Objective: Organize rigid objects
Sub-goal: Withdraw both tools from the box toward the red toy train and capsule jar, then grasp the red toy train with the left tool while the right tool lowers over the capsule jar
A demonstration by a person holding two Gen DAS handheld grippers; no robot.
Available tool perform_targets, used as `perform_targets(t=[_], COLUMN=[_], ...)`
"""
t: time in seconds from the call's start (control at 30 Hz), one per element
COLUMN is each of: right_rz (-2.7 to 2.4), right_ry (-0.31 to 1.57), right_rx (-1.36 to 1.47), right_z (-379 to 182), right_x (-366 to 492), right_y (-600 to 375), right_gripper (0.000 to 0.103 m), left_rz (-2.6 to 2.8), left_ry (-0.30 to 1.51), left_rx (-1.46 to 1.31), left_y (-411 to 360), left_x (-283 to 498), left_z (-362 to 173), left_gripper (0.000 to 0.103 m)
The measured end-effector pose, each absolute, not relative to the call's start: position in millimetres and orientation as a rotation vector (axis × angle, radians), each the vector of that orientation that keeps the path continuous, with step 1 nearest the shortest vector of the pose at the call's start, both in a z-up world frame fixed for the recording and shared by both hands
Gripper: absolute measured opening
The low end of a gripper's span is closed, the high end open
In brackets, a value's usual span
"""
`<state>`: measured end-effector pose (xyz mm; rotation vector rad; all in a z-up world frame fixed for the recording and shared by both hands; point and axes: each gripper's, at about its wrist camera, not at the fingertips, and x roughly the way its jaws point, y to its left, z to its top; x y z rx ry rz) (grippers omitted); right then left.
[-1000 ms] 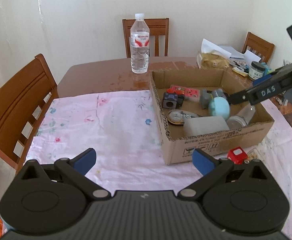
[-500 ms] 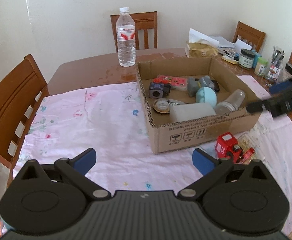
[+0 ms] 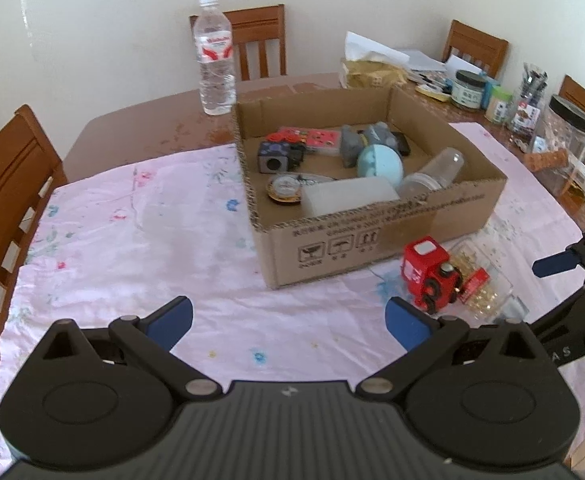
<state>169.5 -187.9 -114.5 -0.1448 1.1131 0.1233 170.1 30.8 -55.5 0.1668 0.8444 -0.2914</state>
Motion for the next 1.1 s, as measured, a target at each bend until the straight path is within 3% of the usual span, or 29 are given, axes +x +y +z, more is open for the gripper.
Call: perform_targets(t=[1.1], right_rz=[-0.049], right_ry=[1.050], right_rx=[-0.005], right_z=[-137.5], right_x=[152.1], right_y=[-245.9], right_gripper=[0.103], left_rz=[-0.419], left_ry=[0.896], left_rx=[0.176], left_y=[-53.5], left_x=[209.7], left_z=[-84.4], left_gripper=[0.102])
